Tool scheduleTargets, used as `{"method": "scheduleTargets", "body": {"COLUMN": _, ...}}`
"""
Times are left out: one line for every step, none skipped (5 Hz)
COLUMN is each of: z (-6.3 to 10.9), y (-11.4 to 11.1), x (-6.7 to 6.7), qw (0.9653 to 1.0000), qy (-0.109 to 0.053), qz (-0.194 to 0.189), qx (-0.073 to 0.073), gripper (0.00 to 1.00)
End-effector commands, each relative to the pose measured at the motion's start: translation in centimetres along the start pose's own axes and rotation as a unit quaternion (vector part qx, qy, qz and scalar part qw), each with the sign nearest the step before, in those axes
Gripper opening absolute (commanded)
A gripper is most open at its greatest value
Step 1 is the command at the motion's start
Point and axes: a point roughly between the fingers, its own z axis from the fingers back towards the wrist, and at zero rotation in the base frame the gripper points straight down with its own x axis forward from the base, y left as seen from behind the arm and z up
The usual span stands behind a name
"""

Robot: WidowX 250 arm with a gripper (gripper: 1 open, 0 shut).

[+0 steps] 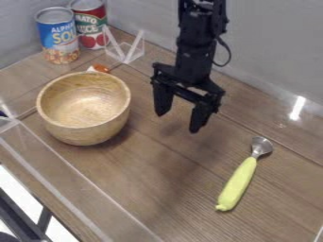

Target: Remove mushroom from inside the brown bowl and place it on the table

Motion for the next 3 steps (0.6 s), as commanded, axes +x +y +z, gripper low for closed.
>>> {"method": "scheduleTargets", "body": {"z": 0.71, "y": 0.86, "x": 0.12, "qw": 0.9998, "qy": -0.014, "qz": 0.011, "qx": 0.000, "gripper": 1.00}}
{"method": "scheduleTargets", "body": {"z": 0.64, "y": 1.20, "x": -0.05, "qw": 0.9998, "qy": -0.011, "qz": 0.014, "qx": 0.001, "gripper": 1.00}}
{"method": "scheduleTargets", "body": {"z": 0.68, "y": 1.49, "x": -0.18, "qw": 0.9998, "qy": -0.009, "qz": 0.015, "qx": 0.002, "gripper": 1.00}}
